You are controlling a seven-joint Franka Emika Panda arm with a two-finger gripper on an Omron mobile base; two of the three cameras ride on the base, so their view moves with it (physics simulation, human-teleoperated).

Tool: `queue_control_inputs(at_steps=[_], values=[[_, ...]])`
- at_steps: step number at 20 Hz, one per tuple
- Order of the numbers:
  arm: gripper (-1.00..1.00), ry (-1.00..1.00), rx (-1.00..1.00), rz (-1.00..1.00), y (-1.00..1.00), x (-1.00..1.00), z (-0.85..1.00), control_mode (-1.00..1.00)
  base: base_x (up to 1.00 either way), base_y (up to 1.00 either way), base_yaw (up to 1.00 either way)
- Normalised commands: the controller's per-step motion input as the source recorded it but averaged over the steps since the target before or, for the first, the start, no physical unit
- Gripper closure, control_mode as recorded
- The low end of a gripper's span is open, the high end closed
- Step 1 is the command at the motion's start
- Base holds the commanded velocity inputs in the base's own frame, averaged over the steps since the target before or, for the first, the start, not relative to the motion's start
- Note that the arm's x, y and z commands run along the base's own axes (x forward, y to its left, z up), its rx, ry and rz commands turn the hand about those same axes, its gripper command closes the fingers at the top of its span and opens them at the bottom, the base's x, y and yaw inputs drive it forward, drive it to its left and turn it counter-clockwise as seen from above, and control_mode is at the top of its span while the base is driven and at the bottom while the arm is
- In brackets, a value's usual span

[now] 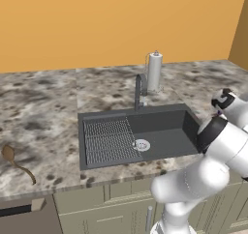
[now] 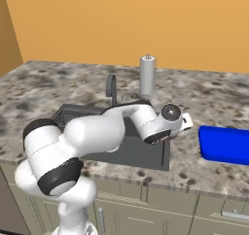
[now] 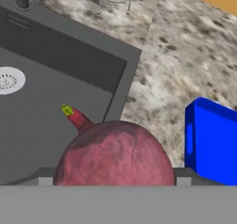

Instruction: Pick up all produce items and place them in the sink. Turn on the sink faucet to wash them. Then turn the sink off and put them in the tray.

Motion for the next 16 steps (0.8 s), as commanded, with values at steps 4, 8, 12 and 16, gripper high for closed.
queue_control_inputs(at_steps=[4, 8, 12, 16], values=[[1.00, -0.01, -0.07, -0.24, -0.81, 0.04, 0.06, -1.00, 0.00, 0.00, 0.00], [1.00, 0.00, 0.05, -0.04, -0.15, 0.07, -0.07, -1.00, 0.00, 0.00, 0.00], [1.00, 0.00, 0.15, -0.08, -0.57, 0.18, 0.09, -1.00, 0.00, 0.00, 0.00], [1.00, -0.03, 0.05, -0.15, -0.81, 0.28, 0.08, -1.00, 0.00, 0.00, 0.00]])
